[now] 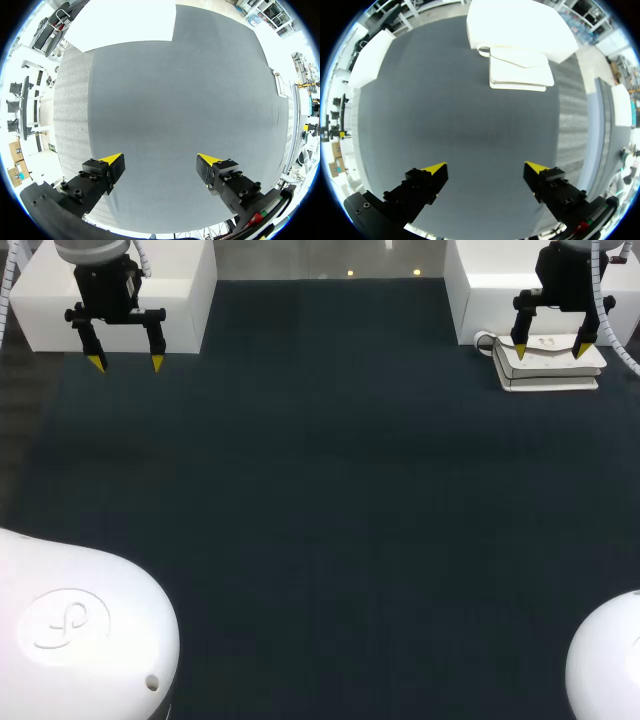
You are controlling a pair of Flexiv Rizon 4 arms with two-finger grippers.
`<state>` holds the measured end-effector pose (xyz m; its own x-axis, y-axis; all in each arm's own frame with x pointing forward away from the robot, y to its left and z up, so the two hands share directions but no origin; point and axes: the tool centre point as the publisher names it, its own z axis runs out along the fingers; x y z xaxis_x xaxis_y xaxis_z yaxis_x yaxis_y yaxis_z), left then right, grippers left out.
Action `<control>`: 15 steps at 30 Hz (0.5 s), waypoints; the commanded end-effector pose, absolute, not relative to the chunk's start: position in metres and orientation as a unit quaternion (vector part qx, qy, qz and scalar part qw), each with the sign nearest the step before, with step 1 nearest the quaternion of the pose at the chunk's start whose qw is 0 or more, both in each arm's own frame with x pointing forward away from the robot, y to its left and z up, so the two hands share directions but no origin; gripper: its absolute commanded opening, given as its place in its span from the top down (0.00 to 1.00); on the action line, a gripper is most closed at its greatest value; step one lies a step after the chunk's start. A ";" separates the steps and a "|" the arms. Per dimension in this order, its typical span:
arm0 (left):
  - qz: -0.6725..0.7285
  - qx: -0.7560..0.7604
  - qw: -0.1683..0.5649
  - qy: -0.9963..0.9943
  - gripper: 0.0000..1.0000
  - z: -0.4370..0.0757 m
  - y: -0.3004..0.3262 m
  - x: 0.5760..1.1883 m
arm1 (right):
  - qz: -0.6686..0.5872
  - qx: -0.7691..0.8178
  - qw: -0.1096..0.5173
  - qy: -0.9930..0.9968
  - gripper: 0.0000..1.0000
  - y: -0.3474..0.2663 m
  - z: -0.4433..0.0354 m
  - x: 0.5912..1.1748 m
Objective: Pick up the bag, open it, inspect its contents, close it, and place it on the opposite side
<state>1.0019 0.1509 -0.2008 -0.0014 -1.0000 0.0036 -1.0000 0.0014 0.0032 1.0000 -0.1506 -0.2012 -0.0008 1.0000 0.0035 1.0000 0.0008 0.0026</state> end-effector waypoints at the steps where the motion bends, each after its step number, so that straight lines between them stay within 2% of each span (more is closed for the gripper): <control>1: -0.001 0.707 0.002 -0.707 0.00 -0.200 0.150 1.001 | -0.001 -0.707 0.000 -0.707 0.00 -0.150 -0.201 1.000; 15: 0.005 0.697 -0.003 -0.717 0.00 -0.200 0.149 1.001 | -0.001 -0.707 0.000 -0.707 0.00 -0.150 -0.201 1.000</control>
